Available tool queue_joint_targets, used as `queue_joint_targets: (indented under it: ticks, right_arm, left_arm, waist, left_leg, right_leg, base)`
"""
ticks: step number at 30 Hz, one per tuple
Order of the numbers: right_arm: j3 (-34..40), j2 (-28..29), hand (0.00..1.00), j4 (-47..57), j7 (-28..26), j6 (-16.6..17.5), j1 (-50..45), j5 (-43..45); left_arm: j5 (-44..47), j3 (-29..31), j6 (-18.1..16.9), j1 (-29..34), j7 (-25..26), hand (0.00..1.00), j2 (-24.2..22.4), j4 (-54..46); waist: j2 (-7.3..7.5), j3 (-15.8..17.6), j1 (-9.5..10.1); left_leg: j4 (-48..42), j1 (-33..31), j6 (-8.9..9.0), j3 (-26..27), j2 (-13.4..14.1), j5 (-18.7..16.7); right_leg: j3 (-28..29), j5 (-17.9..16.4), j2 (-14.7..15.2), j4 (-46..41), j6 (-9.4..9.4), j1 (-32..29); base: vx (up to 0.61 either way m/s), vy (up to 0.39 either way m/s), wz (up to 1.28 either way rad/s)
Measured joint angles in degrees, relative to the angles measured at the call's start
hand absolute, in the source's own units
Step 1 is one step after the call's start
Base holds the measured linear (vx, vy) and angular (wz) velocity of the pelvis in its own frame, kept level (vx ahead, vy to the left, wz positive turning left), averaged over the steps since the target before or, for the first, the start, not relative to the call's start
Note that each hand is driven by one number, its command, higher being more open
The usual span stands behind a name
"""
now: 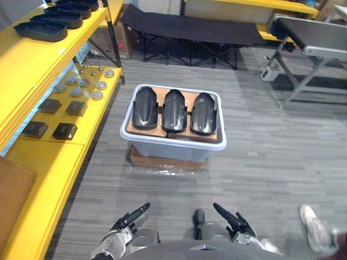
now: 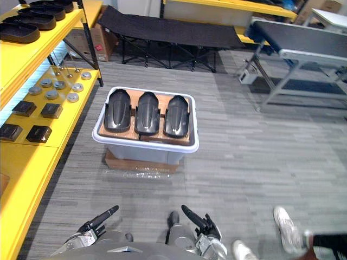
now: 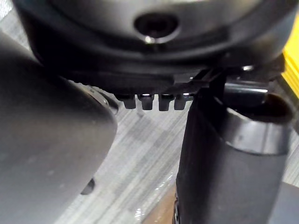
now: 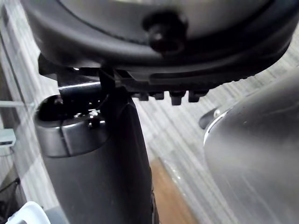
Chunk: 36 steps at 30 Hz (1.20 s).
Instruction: Walk over and take three plastic housings, then place them on the shelf
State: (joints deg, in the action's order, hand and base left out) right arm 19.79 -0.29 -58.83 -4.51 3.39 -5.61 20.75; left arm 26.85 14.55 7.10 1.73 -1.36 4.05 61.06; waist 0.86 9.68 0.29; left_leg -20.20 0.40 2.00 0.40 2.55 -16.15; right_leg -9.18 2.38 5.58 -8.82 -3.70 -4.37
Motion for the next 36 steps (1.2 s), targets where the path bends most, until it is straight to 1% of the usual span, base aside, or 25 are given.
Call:
queue_joint_targets:
  ticks: [1, 2, 3, 4, 6, 8, 9, 10, 11, 12, 13, 14, 15, 17, 18, 20, 21, 23, 24, 25, 28, 32, 34, 35, 36]
  right_arm:
    - [0.5, -0.2, 1.00, 0.1, 0.2, 0.2, -0.2, 0.1]
    - [0.9, -0.3, 1.00, 0.1, 0.3, 0.4, -0.2, 0.1]
    - [1.0, -0.6, 1.00, 0.2, 0.2, 0.5, -0.2, 0.4]
    - [0.9, -1.0, 1.00, 0.1, 0.1, 1.0, -0.2, 0.4]
    - [1.0, -1.0, 1.00, 0.0, 0.3, 1.2, -0.6, 0.4]
    - [0.9, -1.0, 1.00, 0.3, 0.1, 2.6, -0.7, 1.6]
    - [0.5, -1.0, 1.00, 1.0, 0.1, 3.7, -0.8, 2.6]
    - [0.2, -1.1, 1.00, 1.4, 0.1, 4.2, -0.8, 2.7]
    - [-0.3, -1.1, 1.00, 1.8, -0.1, 4.9, -0.7, 2.7]
    - [-0.4, -0.3, 1.00, 2.4, -0.2, 5.0, -0.9, 2.7]
    - [-0.4, 0.1, 1.00, 2.5, -0.3, 5.1, -0.9, 2.7]
    - [-0.4, 0.7, 1.00, 2.4, -0.4, 5.2, -1.4, 2.6]
    - [-0.6, 1.2, 1.00, 2.3, -0.6, 5.5, -2.1, 2.7]
    - [-1.1, 1.2, 1.00, 2.1, -0.7, 6.0, -2.9, 2.6]
    - [-1.3, 1.2, 1.00, 1.8, -0.7, 6.2, -3.4, 2.6]
    - [-1.4, 1.2, 1.00, 1.4, -0.4, 6.4, -3.7, 2.6]
    - [-2.0, 1.2, 1.00, 1.5, 0.0, 7.1, -3.8, 2.6]
    - [-3.8, 1.5, 1.00, 4.4, 0.8, 7.4, -4.8, 2.6]
    - [-5.3, 1.9, 1.00, 8.6, 1.8, 7.4, -5.6, 2.6]
    - [-6.5, 2.3, 1.00, 13.4, 2.9, 7.4, -7.1, 2.6]
    - [-7.0, 2.0, 1.00, 22.9, 5.0, 7.3, -8.6, 2.4]
    - [-6.7, -1.6, 1.00, 30.5, 6.6, 6.8, -7.7, 2.0]
    - [-5.6, -3.4, 1.00, 33.7, 6.5, 5.2, -5.7, 2.0]
    - [-4.5, -4.8, 1.00, 35.4, 6.6, 4.6, -3.9, 2.1]
    - [-3.4, -6.4, 1.00, 37.0, 6.7, 4.4, -1.9, 2.2]
  left_arm:
    - [-0.1, 0.4, -0.4, 0.4, 0.6, 1.00, -1.0, -0.4]
    - [-0.2, 0.9, -0.8, 0.6, 0.9, 1.00, -1.4, -0.5]
    - [-0.4, 1.7, -1.2, 0.4, 1.2, 1.00, -2.2, -0.7]
    - [-0.5, 2.1, -1.5, 0.2, 1.8, 1.00, -2.5, -0.9]
    - [-0.5, 1.9, -1.9, 0.6, 2.0, 1.00, -2.5, -0.9]
    - [-1.1, 1.0, -2.1, 0.6, 2.0, 1.00, -2.4, -0.8]
    - [-2.6, 0.3, -2.3, 0.5, 1.9, 1.00, -2.4, -0.9]
    - [-3.0, -0.1, -2.4, 0.5, 1.9, 1.00, -2.4, -0.9]
    - [-3.3, -0.7, -2.7, 0.3, 1.9, 1.00, -2.1, -0.7]
    - [-3.8, -1.6, -2.8, 0.2, 2.2, 1.00, -1.3, -0.4]
    - [-4.5, -2.2, -2.8, 0.2, 2.2, 1.00, -0.9, -0.4]
    - [-5.0, -3.2, -2.7, 0.4, 2.4, 1.00, -0.2, -0.3]
    - [-5.0, -4.9, -2.0, 0.4, 2.4, 1.00, 0.7, -0.2]
    - [-5.0, -7.0, -1.0, 0.3, 2.5, 1.00, 1.6, 0.0]
    - [-5.0, -7.0, -0.4, 0.1, 2.8, 1.00, 1.7, 0.1]
    - [-5.3, -8.2, 0.1, 0.1, 2.9, 1.00, 2.1, 0.1]
    - [-6.1, -9.0, 0.6, 0.0, 2.9, 1.00, 2.3, 0.1]
    - [-8.3, -9.6, 1.1, -0.1, 2.9, 1.00, 2.9, 0.1]
    - [-9.3, -9.7, 1.7, -0.1, 2.9, 1.00, 3.4, -0.1]
    - [-9.4, -9.7, 1.9, 0.0, 2.9, 1.00, 3.8, -0.2]
    - [-9.5, -9.8, 2.5, 0.1, 2.6, 1.00, 4.4, -0.6]
    - [-9.9, -10.4, 2.5, 0.7, 1.6, 1.00, 5.2, -1.4]
    - [-11.9, -10.5, 1.2, 1.0, 1.3, 1.00, 5.7, -2.7]
    - [-12.0, -11.2, 0.3, 1.0, 1.1, 1.00, 6.0, -3.5]
    - [-12.0, -11.6, -0.1, 0.8, 0.7, 1.00, 6.2, -5.0]
  waist:
    - [-1.31, -0.5, 0.06]
    - [-1.67, -0.6, 0.02]
    - [-2.72, -0.3, 0.17]
    - [-3.11, -0.2, 0.84]
    - [-2.67, 0.2, 0.98]
    - [-2.68, 0.2, 0.97]
    - [-2.95, 0.1, 0.97]
    - [-3.20, 0.1, 0.96]
    - [-2.90, 0.1, 1.10]
    - [-1.98, -0.2, 1.02]
    - [-1.23, -0.2, 0.96]
    - [-0.11, -0.9, 1.00]
    - [0.72, -1.3, 0.93]
    - [1.12, -1.5, 0.80]
    - [1.28, -1.4, 0.85]
    - [1.33, -1.4, 0.75]
    - [1.40, -1.4, 0.57]
    - [1.78, -1.4, 0.01]
    - [2.15, -1.2, -0.49]
    - [2.45, -1.0, -0.55]
    - [3.21, -1.1, -0.88]
    - [4.13, -0.8, -1.33]
    - [4.74, -0.3, -1.56]
    - [4.88, 0.8, -1.79]
    - [4.70, 2.4, -1.99]
  left_leg:
    - [-0.7, 0.0, 1.07, 0.1, 1.5, -0.3]
    - [-1.6, -0.1, 1.57, 0.3, 2.1, -0.5]
    - [-4.4, -1.0, 2.53, 0.5, 3.5, -0.8]
    - [-9.2, -3.0, 4.54, 2.4, 5.0, -1.4]
    - [-7.8, -2.1, 4.08, 5.8, 6.7, -1.9]
    - [-2.8, -1.9, 4.31, 7.4, 7.4, -1.3]
    - [1.5, -2.1, 3.97, 7.5, 7.9, 1.6]
    - [3.6, -2.2, 3.92, 7.5, 8.2, 4.4]
    - [5.8, -1.7, 4.39, 7.3, 8.0, 8.5]
    - [8.2, -0.5, 3.90, 7.9, 6.7, 9.2]
    - [9.6, 0.2, 3.56, 8.4, 5.9, 9.8]
    - [12.3, 0.7, 2.97, 8.8, 4.5, 10.8]
    - [14.8, 1.0, 2.40, 8.9, 3.2, 12.1]
    - [17.4, 1.5, 1.65, 8.6, 1.7, 13.3]
    - [18.7, 2.2, 1.25, 8.7, 0.9, 13.7]
    - [19.6, 2.8, 0.76, 8.8, 0.0, 14.1]
    - [20.0, 3.0, 0.70, 8.9, -0.1, 14.1]
    - [20.6, 3.4, 0.62, 9.1, -0.2, 14.2]
    - [20.7, 3.5, 0.62, 9.3, -0.2, 14.2]
    - [21.0, 4.0, 0.64, 10.1, -0.2, 14.1]
    - [21.3, 4.7, 0.75, 11.1, 0.2, 14.1]
    - [21.2, 4.8, 1.11, 12.3, 0.2, 13.7]
    - [18.6, 2.4, 0.97, 13.2, 0.5, 12.5]
    - [15.2, 0.0, 0.86, 13.5, 1.0, 11.0]
    - [11.1, -2.4, 0.69, 13.6, 1.6, 9.3]
  right_leg:
    - [-1.0, -1.2, -1.1, -0.3, 1.33, 0.4]
    - [-1.7, -2.1, -1.6, 0.1, 1.71, 1.1]
    - [-2.4, -2.6, -2.5, 0.3, 2.38, 2.0]
    - [-3.2, -3.1, -3.0, 1.7, 3.35, 4.4]
    - [-3.8, -3.4, -2.8, 3.3, 3.75, 7.9]
    - [-4.3, -3.4, -2.0, 4.8, 3.77, 10.3]
    - [-4.5, -3.7, -1.7, 5.1, 3.26, 10.8]
    - [-4.5, -4.0, -1.8, 5.2, 2.78, 10.9]
    - [-4.0, -5.8, -1.5, 5.2, 1.15, 11.4]
    - [-3.3, -5.8, -0.1, 5.0, 0.63, 11.3]
    - [-3.1, -6.0, 0.6, 4.9, 0.28, 11.1]
    - [-3.0, -6.2, 1.7, 4.9, -0.36, 9.9]
    - [-3.0, -6.1, 2.5, 5.0, -0.95, 9.4]
    - [-3.1, -5.8, 3.5, 5.7, -1.75, 9.2]
    - [-3.1, -5.6, 4.1, 6.1, -2.14, 9.4]
    - [-3.0, -5.5, 4.7, 6.1, -2.43, 9.5]
    - [-3.0, -5.5, 4.9, 6.1, -2.52, 9.6]
    - [-2.8, -5.4, 4.9, 6.1, -2.61, 9.6]
    - [-2.3, -5.4, 4.8, 6.1, -2.62, 9.6]
    - [-1.5, -5.4, 4.6, 6.1, -2.61, 9.5]
    - [-0.4, -5.4, 4.1, 6.1, -2.60, 9.3]
    - [0.9, -5.4, 4.1, 5.9, -2.60, 8.3]
    - [2.1, -5.1, 4.1, 5.9, -2.85, 6.8]
    - [2.7, -4.7, 4.1, 5.9, -2.87, 5.5]
    - [3.1, -4.1, 4.0, 5.9, -2.95, 4.8]
  base:
    - [0.40, -0.302, 0.40]
    - [0.30, -0.209, 0.29]
    - [0.33, -0.227, 0.32]
    - [0.28, -0.204, 0.27]
    - [0.28, -0.182, 0.25]
    - [0.16, -0.031, 0.15]
    - [0.09, 0.036, 0.02]
    - [0.09, 0.087, -0.11]
    - [0.07, 0.156, -0.19]
    - [0.06, 0.140, -0.18]
    - [0.02, 0.154, -0.11]
    - [0.01, 0.094, 0.00]
    - [0.05, 0.121, 0.06]
    - [0.09, 0.095, 0.14]
    - [0.07, 0.092, 0.08]
    - [0.06, 0.078, -0.02]
    - [0.07, 0.069, -0.03]
    - [0.07, 0.044, -0.03]
    - [0.06, 0.032, -0.16]
    - [0.03, 0.023, -0.21]
    - [0.01, -0.002, -0.22]
    - [-0.03, 0.007, -0.18]
    - [-0.06, 0.024, -0.26]
    - [-0.07, 0.021, -0.20]
    - [-0.08, 0.029, -0.16]
